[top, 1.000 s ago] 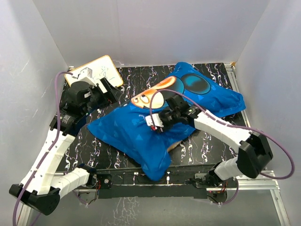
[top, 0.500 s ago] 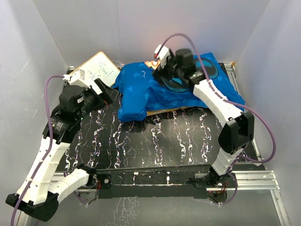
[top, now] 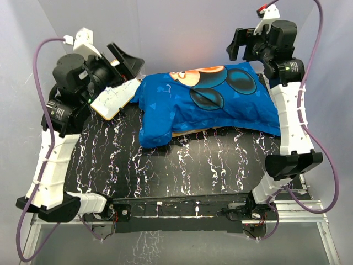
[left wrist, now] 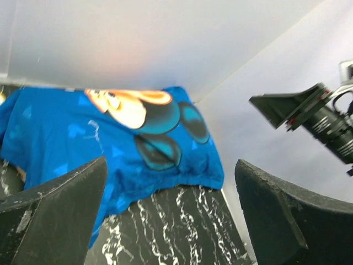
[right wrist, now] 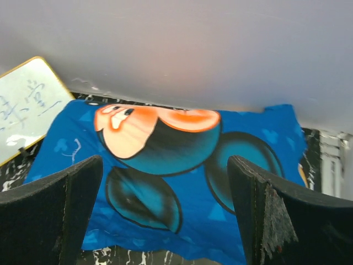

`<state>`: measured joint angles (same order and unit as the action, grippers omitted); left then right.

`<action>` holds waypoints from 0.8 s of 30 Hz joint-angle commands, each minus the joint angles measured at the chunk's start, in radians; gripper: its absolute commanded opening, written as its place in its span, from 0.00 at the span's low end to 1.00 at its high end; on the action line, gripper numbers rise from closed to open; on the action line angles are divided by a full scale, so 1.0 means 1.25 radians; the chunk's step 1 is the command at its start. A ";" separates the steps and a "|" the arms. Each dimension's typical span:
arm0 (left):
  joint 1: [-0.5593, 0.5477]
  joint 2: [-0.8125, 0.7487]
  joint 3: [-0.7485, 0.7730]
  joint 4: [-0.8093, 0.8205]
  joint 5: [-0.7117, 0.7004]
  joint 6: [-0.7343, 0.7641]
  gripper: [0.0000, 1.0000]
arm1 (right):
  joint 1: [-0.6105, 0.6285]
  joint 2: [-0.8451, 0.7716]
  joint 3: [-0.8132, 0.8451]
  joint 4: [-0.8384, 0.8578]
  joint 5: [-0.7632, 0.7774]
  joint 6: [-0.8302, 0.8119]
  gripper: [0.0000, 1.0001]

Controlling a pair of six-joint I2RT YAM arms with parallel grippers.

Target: Put the pillow into the pillowcase

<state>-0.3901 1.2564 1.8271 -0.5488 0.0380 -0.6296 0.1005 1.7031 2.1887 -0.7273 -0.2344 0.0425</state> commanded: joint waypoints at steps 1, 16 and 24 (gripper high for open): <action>0.002 0.038 0.129 -0.019 0.043 0.032 0.97 | -0.002 -0.093 0.008 0.011 0.099 0.007 0.98; 0.001 -0.002 0.068 0.014 0.032 0.034 0.97 | -0.002 -0.212 -0.114 0.060 0.135 0.022 0.98; 0.000 -0.036 0.021 0.029 0.027 0.033 0.97 | -0.003 -0.222 -0.134 0.070 0.132 0.021 0.98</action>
<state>-0.3901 1.2560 1.8652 -0.5377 0.0708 -0.6014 0.0971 1.4467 2.0193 -0.6998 -0.0772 0.0586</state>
